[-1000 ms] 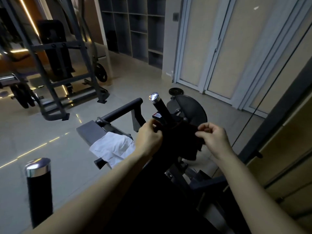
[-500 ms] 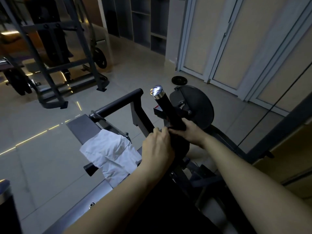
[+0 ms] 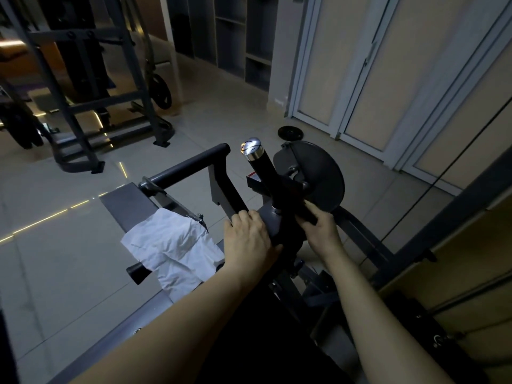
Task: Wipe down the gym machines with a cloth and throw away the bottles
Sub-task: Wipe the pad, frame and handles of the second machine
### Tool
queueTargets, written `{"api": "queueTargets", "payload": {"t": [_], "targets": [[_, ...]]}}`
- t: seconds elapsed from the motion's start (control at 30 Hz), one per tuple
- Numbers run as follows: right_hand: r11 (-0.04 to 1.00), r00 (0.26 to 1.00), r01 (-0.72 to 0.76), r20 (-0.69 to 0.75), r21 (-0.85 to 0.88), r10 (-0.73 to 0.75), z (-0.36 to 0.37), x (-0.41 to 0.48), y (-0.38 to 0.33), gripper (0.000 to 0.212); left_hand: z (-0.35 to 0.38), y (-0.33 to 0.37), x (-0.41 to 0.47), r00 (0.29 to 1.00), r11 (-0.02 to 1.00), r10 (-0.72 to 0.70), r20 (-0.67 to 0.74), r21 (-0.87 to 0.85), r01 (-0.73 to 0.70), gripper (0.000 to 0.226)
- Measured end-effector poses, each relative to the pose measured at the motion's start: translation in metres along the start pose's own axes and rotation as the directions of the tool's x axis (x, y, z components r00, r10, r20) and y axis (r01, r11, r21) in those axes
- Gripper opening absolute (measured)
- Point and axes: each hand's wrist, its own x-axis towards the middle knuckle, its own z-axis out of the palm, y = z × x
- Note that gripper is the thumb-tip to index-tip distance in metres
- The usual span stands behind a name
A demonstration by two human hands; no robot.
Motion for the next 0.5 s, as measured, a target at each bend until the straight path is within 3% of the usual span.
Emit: {"api": "queueTargets", "payload": {"t": [0.17, 0.27, 0.4, 0.5], "targets": [[0.994, 0.992, 0.105, -0.07, -0.022, -0.106, 0.011, -0.013, -0.004, 0.027, 0.003, -0.003, 0.0, 1.0, 0.998, -0.01, -0.013, -0.055, 0.009, 0.07], [0.966, 0.99, 0.115, -0.053, -0.231, -0.13, 0.019, 0.001, -0.015, 0.037, 0.003, -0.002, 0.0, 1.0, 0.996, -0.019, -0.009, -0.085, 0.018, 0.069], [0.869, 0.999, 0.047, 0.015, -0.492, -0.045, 0.029, 0.025, -0.03, 0.04, 0.005, -0.002, -0.001, 1.0, 0.995, -0.018, -0.016, -0.097, 0.017, 0.068], [0.91, 0.987, 0.122, 0.142, -0.397, -0.07, 0.033, 0.04, -0.038, 0.027, 0.007, -0.003, -0.001, 0.999, 0.995, -0.02, -0.039, -0.094, 0.016, 0.067]]}}
